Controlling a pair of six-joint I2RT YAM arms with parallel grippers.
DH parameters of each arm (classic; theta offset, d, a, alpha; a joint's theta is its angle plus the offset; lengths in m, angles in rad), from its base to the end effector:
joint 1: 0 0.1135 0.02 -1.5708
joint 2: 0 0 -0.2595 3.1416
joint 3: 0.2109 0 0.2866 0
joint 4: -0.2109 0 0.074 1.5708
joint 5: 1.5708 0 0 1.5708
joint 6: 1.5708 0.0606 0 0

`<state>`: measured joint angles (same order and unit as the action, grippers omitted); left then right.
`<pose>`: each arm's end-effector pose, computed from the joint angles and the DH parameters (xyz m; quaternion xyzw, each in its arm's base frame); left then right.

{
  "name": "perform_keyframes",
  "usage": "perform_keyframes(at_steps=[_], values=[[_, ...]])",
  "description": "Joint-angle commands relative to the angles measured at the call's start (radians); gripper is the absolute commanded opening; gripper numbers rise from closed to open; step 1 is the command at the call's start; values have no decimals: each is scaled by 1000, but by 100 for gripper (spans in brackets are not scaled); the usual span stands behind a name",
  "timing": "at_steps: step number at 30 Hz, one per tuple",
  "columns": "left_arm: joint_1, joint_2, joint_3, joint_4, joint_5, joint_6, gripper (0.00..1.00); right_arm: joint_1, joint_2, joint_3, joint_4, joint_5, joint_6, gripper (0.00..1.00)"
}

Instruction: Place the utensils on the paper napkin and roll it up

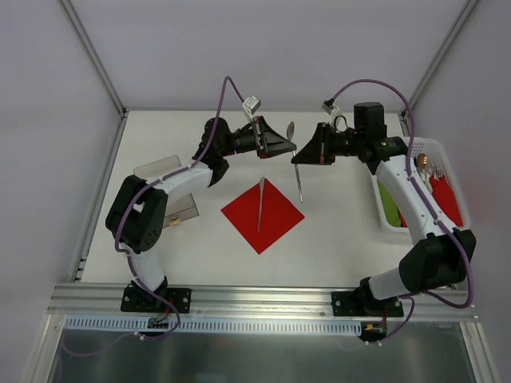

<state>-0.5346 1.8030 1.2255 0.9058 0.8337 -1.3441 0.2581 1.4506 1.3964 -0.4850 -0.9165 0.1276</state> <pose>0.3694 -0.2709 0.3003 0.0931 0.6189 -0.7393 0.2487 0.3427 0.1402 0.3589 -0.2686 0.7643 0.4625 0.3604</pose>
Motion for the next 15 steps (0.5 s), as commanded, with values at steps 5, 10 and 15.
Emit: perform_keyframes(at_steps=[5,10,15], values=[[83,-128,-55,-219,-74,134,47,48,-27,-23,-10,250,43,0],[218,-366,-103,-719,-272,359,99,173,43,13,-107,540,63,0],[356,-585,-138,-993,-543,465,99,276,191,64,-167,702,128,0]])
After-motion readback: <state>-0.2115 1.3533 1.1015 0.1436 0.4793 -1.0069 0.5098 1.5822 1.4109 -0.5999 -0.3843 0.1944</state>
